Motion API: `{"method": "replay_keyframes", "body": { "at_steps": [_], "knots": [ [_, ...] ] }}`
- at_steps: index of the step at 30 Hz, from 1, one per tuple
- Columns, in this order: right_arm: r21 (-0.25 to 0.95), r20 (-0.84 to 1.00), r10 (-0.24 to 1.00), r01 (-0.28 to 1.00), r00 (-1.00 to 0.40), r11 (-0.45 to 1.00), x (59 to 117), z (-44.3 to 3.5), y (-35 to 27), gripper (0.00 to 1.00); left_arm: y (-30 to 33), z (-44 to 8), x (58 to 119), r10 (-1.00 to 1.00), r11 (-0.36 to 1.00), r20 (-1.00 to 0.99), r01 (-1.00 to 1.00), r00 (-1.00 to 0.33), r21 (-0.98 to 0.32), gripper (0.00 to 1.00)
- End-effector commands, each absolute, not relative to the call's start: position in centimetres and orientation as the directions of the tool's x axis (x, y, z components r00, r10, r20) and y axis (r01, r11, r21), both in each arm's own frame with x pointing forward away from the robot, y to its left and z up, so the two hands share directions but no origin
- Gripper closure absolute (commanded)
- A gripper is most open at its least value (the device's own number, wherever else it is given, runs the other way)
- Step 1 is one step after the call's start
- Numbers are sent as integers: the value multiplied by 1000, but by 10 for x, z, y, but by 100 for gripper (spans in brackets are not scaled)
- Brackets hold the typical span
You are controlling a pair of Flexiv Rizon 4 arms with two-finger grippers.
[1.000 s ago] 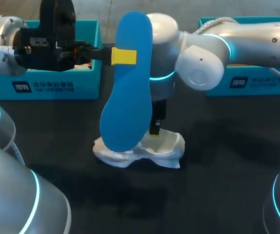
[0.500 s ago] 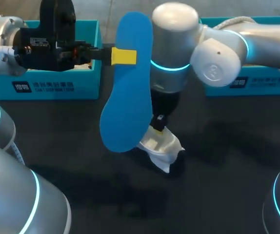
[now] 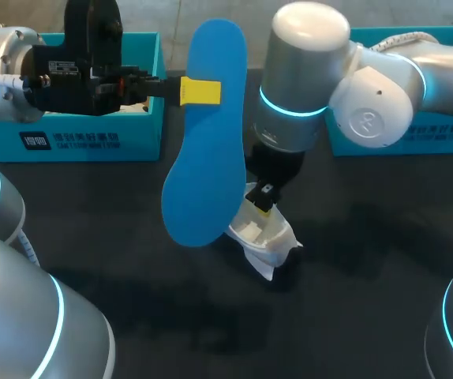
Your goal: Take the shoe out of the shoebox, open the shoe tongue, remove and reinsert the insole, then place the shoe into the shoebox
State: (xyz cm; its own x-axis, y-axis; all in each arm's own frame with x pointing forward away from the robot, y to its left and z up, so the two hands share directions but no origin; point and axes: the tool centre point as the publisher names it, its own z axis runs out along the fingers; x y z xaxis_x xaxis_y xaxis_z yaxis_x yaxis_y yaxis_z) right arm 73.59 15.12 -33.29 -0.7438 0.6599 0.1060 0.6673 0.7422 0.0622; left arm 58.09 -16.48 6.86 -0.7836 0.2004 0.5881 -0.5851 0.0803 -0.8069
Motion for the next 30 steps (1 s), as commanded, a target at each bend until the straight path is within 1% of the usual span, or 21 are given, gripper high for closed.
{"method": "replay_keyframes", "body": {
  "at_steps": [1,3,5,6,9,11,13,14,16,17,19,20,30],
  "knots": [
    [67,107,659,667,-744,742,735,-332,150,100,-166,68,581,202,80,588,-585,-783,-807,100],
    [67,107,659,667,-744,742,735,-332,150,100,-166,68,581,202,80,588,-585,-783,-807,100],
    [115,181,695,716,-696,688,736,-329,148,100,-166,68,581,202,80,588,-585,-783,-807,100],
    [116,219,744,774,-632,623,736,-328,146,100,-166,68,581,202,80,588,-585,-783,-807,100],
    [123,270,809,852,-521,508,730,-324,143,100,-166,68,581,202,80,588,-585,-783,-807,100],
    [129,266,847,887,-461,443,723,-321,141,100,-166,68,581,202,80,588,-585,-783,-807,100],
    [147,277,856,900,-436,411,714,-319,140,100,-166,68,581,202,80,588,-585,-783,-807,100],
    [146,270,878,918,-394,368,710,-318,141,100,-166,68,581,202,80,588,-585,-783,-807,100],
    [151,266,894,932,-360,330,703,-319,141,100,-166,68,581,202,80,588,-585,-783,-807,100],
    [144,255,915,948,-313,284,700,-320,141,100,-166,68,581,202,80,588,-585,-783,-807,100],
    [143,272,915,953,-299,269,693,-323,141,100,-166,68,581,202,80,588,-585,-783,-807,100],
    [128,251,932,963,-263,238,690,-326,143,100,-166,68,581,202,80,588,-585,-783,-807,100],
    [100,255,951,983,-175,154,674,-339,159,100,-166,68,581,202,80,588,-585,-783,-807,100]
  ]
}}
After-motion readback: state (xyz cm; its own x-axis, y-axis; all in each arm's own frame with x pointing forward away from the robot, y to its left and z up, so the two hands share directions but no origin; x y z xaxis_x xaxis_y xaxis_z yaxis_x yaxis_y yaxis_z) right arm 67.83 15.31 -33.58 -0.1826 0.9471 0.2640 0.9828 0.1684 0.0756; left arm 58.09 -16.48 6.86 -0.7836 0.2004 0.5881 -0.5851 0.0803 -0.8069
